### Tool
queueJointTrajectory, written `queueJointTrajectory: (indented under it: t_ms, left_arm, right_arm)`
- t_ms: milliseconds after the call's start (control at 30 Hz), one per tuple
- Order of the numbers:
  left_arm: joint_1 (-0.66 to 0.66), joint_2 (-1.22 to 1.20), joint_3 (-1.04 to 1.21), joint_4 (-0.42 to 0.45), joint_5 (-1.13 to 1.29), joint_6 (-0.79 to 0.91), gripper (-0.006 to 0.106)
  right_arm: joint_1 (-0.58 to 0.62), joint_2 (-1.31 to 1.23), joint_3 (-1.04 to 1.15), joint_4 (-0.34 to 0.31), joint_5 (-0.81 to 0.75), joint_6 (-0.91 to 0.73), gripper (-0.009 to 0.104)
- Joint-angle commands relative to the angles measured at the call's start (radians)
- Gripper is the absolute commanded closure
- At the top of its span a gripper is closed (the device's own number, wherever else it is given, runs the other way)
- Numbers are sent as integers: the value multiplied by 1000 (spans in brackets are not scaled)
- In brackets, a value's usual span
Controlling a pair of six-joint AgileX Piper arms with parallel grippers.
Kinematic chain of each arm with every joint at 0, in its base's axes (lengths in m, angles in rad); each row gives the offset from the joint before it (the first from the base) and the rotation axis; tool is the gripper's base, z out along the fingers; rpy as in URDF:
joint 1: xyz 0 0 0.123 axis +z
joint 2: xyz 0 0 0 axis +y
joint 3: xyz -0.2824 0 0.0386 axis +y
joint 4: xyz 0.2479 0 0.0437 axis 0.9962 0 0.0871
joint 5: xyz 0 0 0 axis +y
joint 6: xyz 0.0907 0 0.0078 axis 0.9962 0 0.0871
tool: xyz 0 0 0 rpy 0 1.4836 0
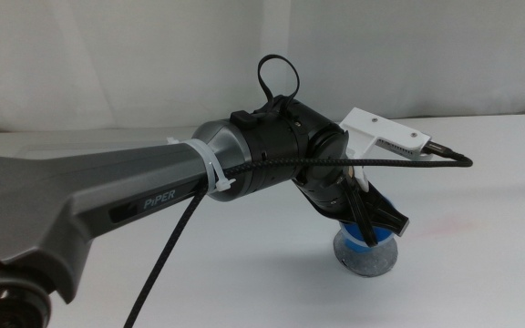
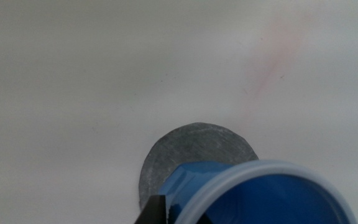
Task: Place an empty cup on a cup mat.
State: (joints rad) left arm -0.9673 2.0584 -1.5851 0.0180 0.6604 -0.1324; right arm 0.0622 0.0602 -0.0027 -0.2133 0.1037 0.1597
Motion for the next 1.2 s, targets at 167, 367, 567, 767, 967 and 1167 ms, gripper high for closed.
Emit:
queueJointTrajectory:
  t_ms: [167, 367, 567, 767, 967, 1167]
  left_arm:
    - [1, 55, -28, -43, -14, 8, 103]
    - [1, 77, -63, -56, 7, 13, 103]
    - [1, 79, -68, -58, 11, 13, 103]
    - [1, 79, -68, -58, 20, 13, 89]
    - [1, 79, -68, -58, 20, 13, 58]
    - [1, 79, -68, -58, 1, 13, 29]
  right_arm:
    - [-2, 3, 38, -2, -6, -3, 98]
    - [-2, 3, 38, -2, -6, -3, 98]
    - [-2, 3, 38, -2, -6, -3, 98]
    - [-2, 3, 38, -2, -6, -3, 98]
    - [-2, 3, 38, -2, -6, -3, 98]
    - [-2, 3, 38, -2, -6, -3, 98]
